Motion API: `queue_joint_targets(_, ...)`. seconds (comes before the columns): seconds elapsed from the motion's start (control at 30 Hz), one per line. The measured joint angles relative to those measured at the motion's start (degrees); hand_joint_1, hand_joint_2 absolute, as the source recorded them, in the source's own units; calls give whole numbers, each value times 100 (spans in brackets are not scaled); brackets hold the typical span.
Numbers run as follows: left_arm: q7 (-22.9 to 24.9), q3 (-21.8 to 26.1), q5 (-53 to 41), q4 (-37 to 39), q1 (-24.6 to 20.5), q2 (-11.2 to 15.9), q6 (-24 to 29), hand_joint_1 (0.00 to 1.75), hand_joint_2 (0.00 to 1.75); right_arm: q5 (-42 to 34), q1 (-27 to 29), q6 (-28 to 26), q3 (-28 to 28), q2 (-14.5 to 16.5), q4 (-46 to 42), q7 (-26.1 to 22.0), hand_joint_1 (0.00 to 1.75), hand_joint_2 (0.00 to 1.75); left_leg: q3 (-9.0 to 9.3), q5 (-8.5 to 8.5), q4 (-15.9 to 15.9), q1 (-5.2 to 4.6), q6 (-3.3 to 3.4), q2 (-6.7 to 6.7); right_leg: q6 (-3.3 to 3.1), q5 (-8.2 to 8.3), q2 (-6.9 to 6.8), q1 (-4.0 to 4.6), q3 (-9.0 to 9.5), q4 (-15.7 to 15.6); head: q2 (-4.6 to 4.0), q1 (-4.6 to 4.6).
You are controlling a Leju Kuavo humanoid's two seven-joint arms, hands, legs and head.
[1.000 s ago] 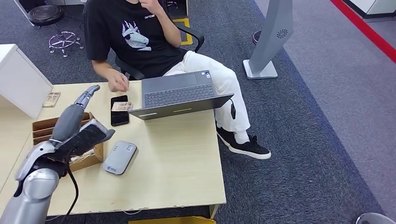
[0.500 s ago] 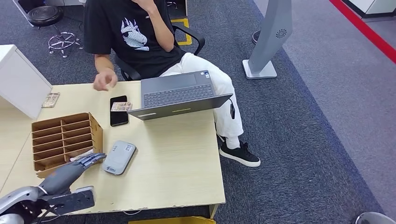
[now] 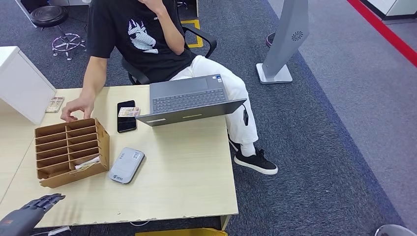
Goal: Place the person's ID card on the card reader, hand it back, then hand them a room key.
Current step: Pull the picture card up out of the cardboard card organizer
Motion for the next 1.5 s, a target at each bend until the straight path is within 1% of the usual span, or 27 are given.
queue_joint_targets(0.2, -131, 96, -72, -2, 56, -82, -8, 0, 175, -94, -3, -4, 30, -1, -29, 32, 0, 175, 2, 1, 0, 0, 0, -4, -1, 1, -4, 0, 2, 0, -1, -1)
queue_joint_targets(0.3, -178, 156, -300, -48, 19, -147, 172, 0, 175, -186, 2, -15, 62, -2, -31, 8, 0, 175, 2, 1, 0, 1, -1, -4, -2, 2, -4, 1, 1, 1, -1, -1)
queue_joint_targets(0.43, -131, 452, -717, -294, -1, -291, 635, 0, 175, -302, 32, -15, 68, -2, -54, -20, 0, 175, 1, 0, 0, 1, -1, -3, -2, 2, -5, 1, 2, 1, 1, -1)
queue_joint_targets(0.63, -122, 900, -978, -763, 108, -460, 817, 0, 175, -332, 99, -15, 68, -2, -148, -21, 0, 175, 1, 0, 0, 1, 0, -3, -2, 1, -5, 1, 1, 0, 0, 1)
queue_joint_targets(0.87, -187, 1390, -1098, -1069, 253, -564, 768, 0, 175, -370, 126, -17, 69, -2, -224, -4, 0, 175, 1, 0, 0, 1, 0, -4, -2, 1, -5, 0, 2, 0, 0, -1)
queue_joint_targets(1.1, -261, 1713, -1160, -1187, 297, -655, 587, 0, 175, -369, 123, -16, 94, 1, -225, -16, 0, 175, 1, 1, 0, 1, -1, -4, -3, 2, -5, 1, 2, 1, 0, -1)
queue_joint_targets(1.2, -298, 1778, -1100, -1193, 292, -697, 497, 0, 175, -369, 120, -15, 105, 3, -225, -27, 0, 175, 0, 1, 0, 1, -1, -4, -3, 2, -6, 0, 2, 1, -1, -1)
queue_joint_targets(1.33, -415, 1789, -800, -1172, 263, -806, 306, 0, 175, -369, 108, -16, 125, 7, -225, -52, 0, 175, 0, 1, 0, 1, 0, -4, -3, 2, -6, 0, 2, 1, 0, 0)
queue_joint_targets(1.5, -472, 1759, -666, -1041, 159, -944, 242, 0, 175, -372, 89, -15, 140, 7, -224, -70, 0, 175, 0, 0, 0, 0, 0, -7, -3, 2, -8, 0, 2, 0, 0, 0)
